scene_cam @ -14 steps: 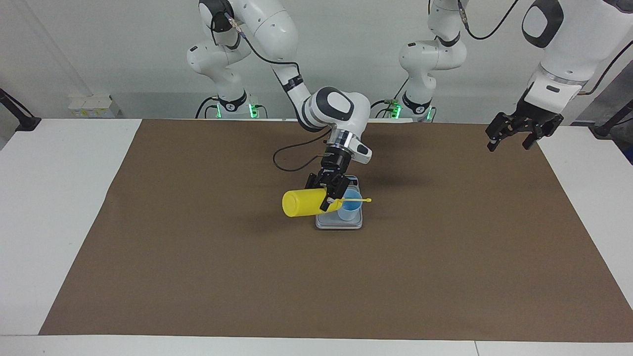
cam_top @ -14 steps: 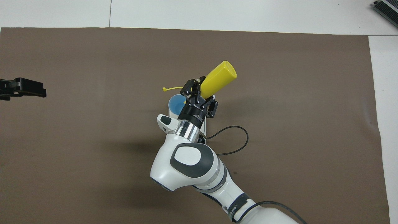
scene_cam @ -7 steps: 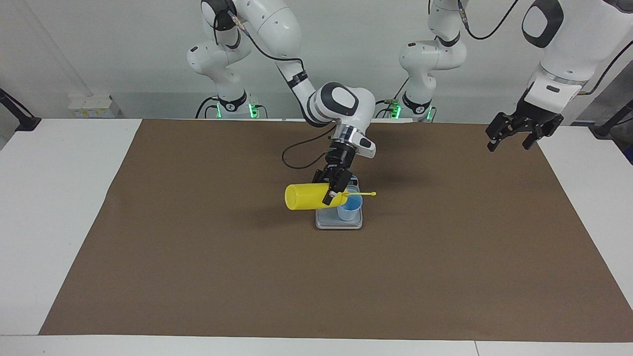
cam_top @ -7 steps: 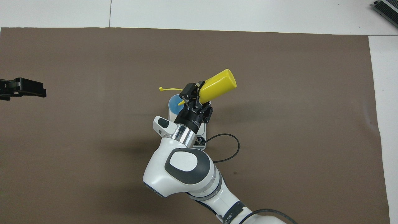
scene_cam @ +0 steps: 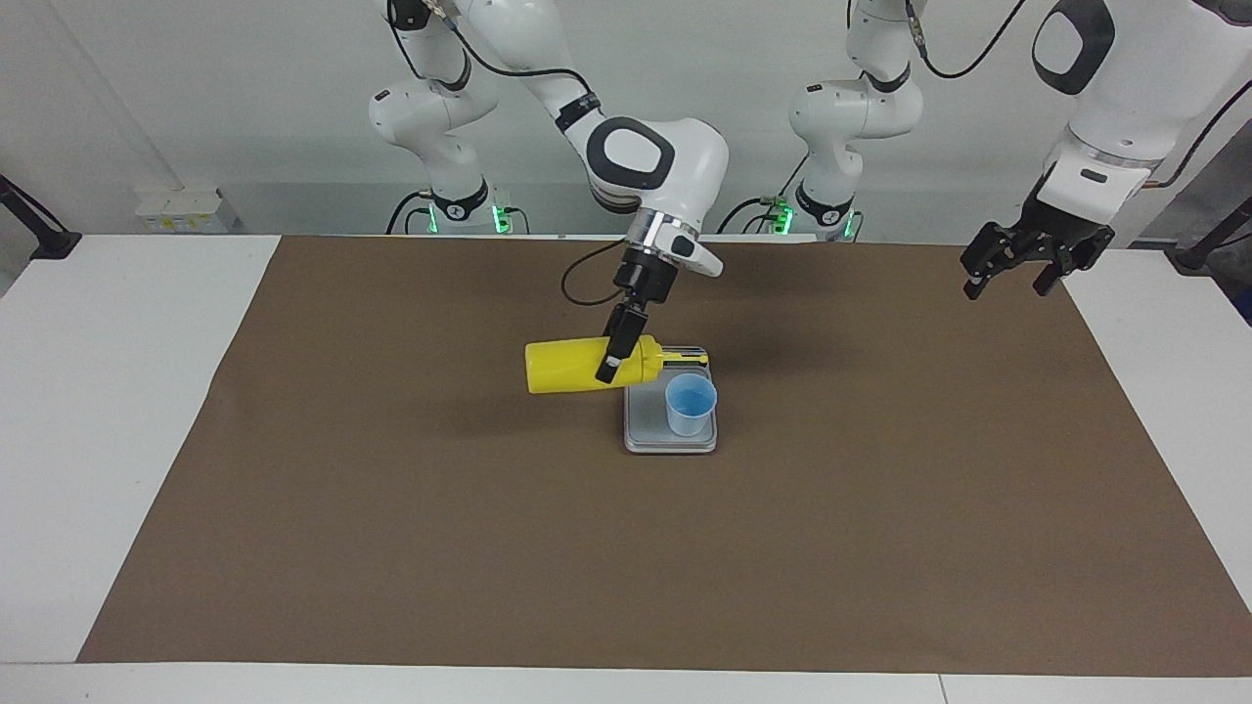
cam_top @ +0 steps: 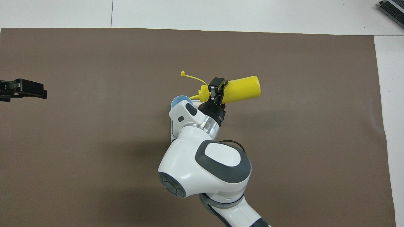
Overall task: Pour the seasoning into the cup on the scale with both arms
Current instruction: 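Turn the yellow bottle upright and carry it back from the cup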
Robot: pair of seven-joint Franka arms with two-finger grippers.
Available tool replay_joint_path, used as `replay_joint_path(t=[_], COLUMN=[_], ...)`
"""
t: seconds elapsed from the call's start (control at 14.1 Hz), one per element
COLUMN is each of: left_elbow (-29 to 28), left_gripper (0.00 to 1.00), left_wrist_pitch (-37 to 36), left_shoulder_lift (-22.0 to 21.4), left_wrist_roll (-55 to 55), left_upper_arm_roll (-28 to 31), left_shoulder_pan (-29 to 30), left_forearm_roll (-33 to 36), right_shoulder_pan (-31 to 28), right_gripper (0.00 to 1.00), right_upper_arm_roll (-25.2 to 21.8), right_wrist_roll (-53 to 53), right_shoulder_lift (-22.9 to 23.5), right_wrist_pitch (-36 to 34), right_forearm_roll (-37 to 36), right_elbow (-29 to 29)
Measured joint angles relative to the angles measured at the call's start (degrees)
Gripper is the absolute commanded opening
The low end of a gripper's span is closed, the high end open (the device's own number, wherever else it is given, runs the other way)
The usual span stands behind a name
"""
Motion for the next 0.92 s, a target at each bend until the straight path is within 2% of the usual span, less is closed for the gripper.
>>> replay_joint_path(t=[0.35,0.64,0.92], left_elbow=[0.0,0.0,0.0], left_gripper=[1.0,1.0,1.0], left_wrist_pitch=[0.0,0.0,0.0], left_shoulder_lift=[0.0,0.0,0.0], left_wrist_roll=[0.0,0.0,0.0], left_upper_arm_roll=[0.0,0.0,0.0], left_shoulder_pan=[0.0,0.0,0.0], left_forearm_roll=[0.0,0.0,0.0], right_shoulder_pan=[-6.1,-14.4,-21.5], right_gripper=[0.0,0.0,0.0], right_upper_arm_roll=[0.0,-0.1,-0.2], right_wrist_roll=[5.5,5.6,5.4], right_shoulder_lift=[-6.4,-10.1,-11.1], right_wrist_pitch=[9.0,21.8,32.7], right_forearm_roll=[12.8,21.1,26.1], right_elbow=[-7.0,-14.2,-20.3])
